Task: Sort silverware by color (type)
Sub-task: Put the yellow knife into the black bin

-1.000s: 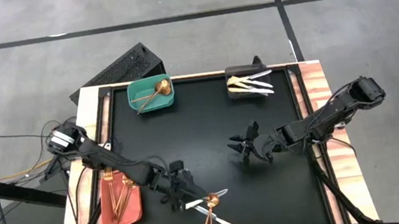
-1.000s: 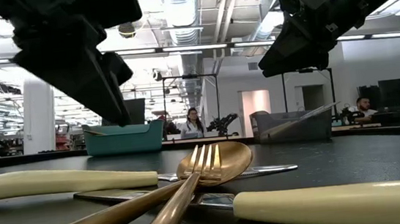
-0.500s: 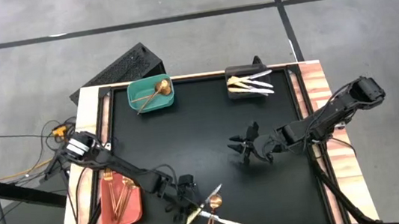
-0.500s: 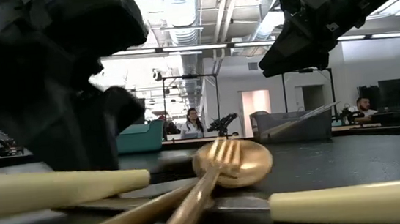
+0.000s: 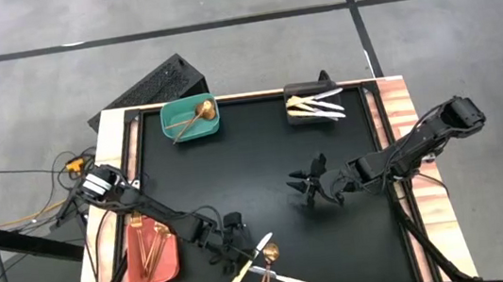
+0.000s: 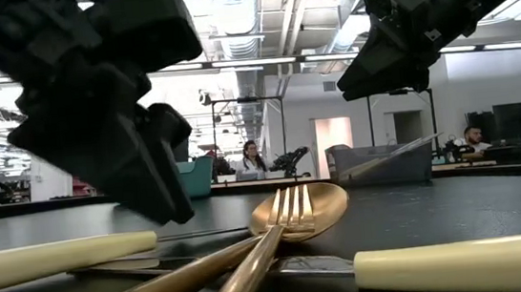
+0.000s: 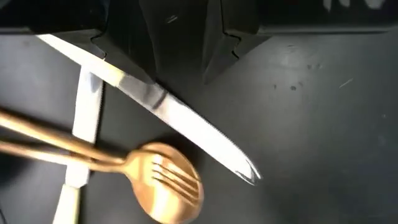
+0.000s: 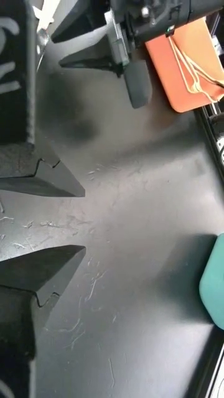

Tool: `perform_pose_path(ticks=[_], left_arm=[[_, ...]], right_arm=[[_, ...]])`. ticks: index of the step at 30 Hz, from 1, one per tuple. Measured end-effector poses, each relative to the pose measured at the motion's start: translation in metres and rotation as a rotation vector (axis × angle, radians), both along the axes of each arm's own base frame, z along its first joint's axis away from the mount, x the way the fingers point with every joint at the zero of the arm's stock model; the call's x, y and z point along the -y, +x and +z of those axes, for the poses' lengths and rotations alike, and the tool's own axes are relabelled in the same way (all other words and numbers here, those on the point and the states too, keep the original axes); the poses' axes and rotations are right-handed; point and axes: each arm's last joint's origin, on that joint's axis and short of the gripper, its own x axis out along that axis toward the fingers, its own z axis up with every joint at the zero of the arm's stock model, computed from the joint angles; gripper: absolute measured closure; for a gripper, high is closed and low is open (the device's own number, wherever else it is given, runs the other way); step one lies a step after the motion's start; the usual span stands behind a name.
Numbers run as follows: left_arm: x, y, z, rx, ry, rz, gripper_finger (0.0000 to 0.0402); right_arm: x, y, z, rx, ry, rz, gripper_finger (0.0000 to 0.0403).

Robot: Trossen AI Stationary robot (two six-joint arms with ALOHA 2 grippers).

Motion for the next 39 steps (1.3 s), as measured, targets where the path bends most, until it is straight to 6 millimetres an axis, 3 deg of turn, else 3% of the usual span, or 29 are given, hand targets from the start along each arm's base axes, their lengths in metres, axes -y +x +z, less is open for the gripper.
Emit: perform_pose_path(ticks=[8,12,23,39], left_arm=[[-0.005,-0.004,0.024,-0.052,-0.233,0.151,0.0282],[0.01,-0.012,0.038,-0.022,-0.297,0.106,0.0282],[0.032,-0.025,0.031,0.012,-0.2,0.099,0.0252],[0.037,-0.029,0.03,0.065,-0.136,0.137,0.0201]], right_arm=[[0.0,0.0,0.0,0.004,0.001,-0.002,0.0248],[0.001,0.0,0.0,0.0,0.0,-0.004,0.0248],[0.0,0.0,0.0,0.0,0.001,0.001,0.0248],[-0.027,-0.009,0.0,-0.001,-0.02,0.086,0.0248]])
